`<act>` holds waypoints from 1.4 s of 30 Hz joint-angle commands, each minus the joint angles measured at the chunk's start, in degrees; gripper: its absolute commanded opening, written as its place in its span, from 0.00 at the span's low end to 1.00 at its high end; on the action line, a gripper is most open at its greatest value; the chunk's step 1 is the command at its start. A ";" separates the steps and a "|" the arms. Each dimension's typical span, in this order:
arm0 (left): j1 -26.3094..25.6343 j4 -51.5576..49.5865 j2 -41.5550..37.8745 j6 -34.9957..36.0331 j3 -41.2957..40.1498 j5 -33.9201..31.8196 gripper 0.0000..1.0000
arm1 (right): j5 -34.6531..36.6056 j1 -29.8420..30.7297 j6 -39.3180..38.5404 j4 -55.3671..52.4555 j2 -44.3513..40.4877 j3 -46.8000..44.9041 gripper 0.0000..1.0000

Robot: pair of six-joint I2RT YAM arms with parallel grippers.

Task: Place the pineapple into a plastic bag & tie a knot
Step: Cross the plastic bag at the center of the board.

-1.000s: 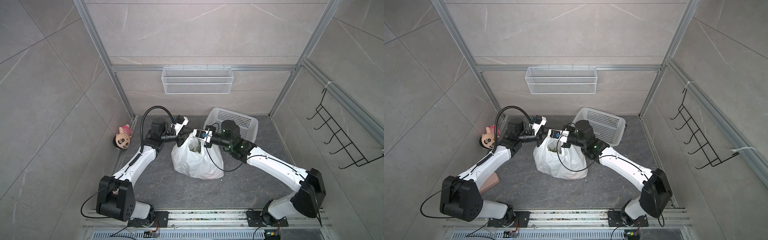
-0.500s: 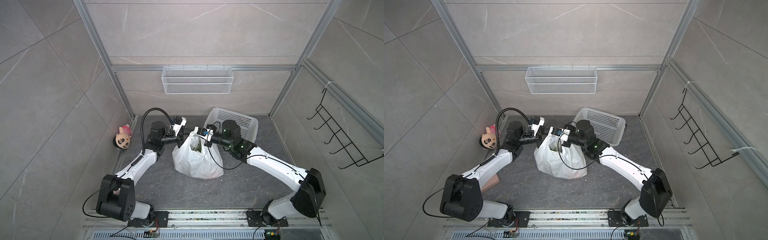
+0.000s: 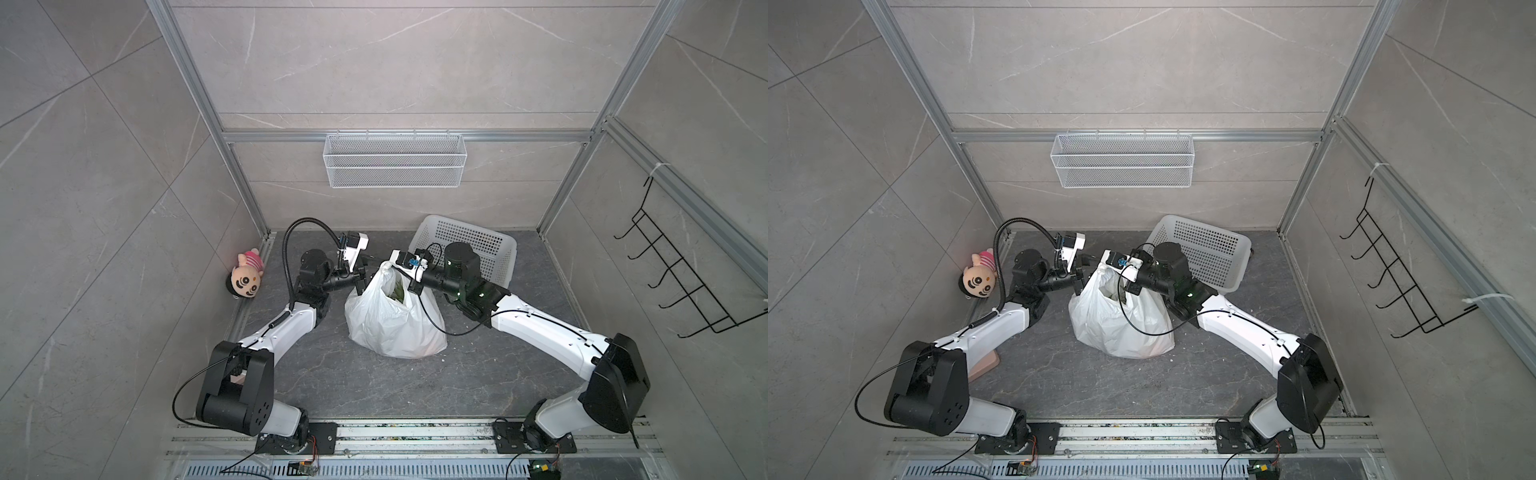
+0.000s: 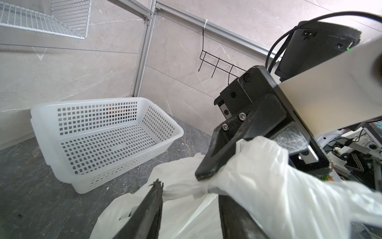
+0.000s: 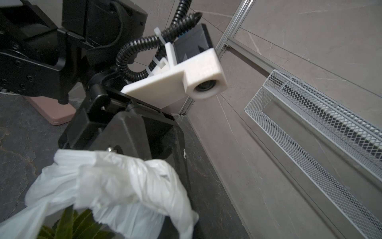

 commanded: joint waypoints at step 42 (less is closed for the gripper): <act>-0.33 -35.24 -11.84 33.08 5.06 -9.46 0.00 | -2.98 -1.55 -2.22 -25.77 -1.60 10.17 0.43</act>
